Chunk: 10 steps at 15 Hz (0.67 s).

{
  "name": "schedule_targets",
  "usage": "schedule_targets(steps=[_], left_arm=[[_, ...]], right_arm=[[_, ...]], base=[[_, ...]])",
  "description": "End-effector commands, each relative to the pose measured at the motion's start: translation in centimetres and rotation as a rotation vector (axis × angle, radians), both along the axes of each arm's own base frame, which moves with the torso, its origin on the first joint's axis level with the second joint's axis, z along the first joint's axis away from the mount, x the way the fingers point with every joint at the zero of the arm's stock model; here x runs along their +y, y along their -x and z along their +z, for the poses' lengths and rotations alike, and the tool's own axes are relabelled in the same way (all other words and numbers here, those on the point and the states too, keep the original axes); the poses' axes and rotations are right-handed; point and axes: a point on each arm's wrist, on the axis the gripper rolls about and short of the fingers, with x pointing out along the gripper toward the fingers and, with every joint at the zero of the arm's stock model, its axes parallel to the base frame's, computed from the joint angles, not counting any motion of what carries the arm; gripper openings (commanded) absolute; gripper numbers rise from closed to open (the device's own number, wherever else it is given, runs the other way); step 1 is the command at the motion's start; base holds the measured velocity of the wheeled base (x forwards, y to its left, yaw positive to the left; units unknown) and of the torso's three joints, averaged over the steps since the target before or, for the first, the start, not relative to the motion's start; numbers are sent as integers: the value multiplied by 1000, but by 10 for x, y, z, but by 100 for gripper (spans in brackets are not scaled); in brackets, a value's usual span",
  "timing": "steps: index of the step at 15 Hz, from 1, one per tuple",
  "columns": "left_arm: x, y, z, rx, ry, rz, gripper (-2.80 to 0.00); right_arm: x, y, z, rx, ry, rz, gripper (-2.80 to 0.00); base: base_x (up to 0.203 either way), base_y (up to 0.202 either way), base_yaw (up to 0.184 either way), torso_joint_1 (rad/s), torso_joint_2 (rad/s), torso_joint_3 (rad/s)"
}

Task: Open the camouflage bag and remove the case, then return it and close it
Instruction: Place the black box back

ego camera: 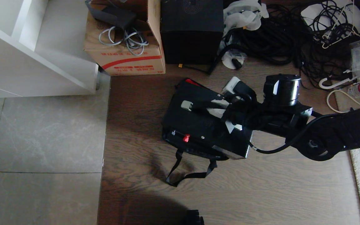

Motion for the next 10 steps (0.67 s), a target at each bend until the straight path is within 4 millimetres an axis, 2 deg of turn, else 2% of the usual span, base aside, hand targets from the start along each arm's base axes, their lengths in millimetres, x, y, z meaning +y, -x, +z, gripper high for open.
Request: schedule_targets(steps=[1,10], left_arm=[[0,-1,-2,8,1,1,-280],[0,-1,-2,7,1,1,-280]], right_arm=[[-3,-3,-1,1,3,4,-280],[3,-13,1,2,-23,48,-280]], base=[[0,0,0,0,0,0],[0,0,0,0,0,0]])
